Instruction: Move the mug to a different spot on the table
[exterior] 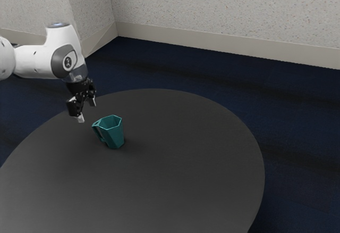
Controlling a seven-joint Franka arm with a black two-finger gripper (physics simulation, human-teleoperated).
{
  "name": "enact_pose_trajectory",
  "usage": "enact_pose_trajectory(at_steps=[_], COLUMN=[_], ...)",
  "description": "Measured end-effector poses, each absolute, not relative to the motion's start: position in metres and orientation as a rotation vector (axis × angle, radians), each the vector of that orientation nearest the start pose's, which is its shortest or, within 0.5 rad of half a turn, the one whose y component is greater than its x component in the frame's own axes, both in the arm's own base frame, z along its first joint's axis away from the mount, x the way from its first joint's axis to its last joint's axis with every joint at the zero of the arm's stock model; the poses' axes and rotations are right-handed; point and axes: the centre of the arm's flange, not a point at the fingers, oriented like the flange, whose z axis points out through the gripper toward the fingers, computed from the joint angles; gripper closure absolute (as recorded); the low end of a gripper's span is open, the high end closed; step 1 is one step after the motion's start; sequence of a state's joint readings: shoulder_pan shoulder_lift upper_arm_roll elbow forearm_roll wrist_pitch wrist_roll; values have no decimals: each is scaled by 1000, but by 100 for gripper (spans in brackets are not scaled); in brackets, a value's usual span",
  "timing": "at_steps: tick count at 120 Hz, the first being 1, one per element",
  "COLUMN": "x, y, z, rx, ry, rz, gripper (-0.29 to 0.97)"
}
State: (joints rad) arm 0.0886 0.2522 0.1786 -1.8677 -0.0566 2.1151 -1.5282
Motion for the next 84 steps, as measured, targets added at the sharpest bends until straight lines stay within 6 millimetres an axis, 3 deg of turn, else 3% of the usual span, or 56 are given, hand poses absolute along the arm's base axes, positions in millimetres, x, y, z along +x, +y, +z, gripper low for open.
enact_pose_trajectory(at_steps=[20,43,84], x=[600,596,595], y=[165,196,212], z=[373,353,330], rx=[1764,1611,1533], ry=[2545,2613,2532], rz=[-15,-60,-150], gripper=[0,0,0])
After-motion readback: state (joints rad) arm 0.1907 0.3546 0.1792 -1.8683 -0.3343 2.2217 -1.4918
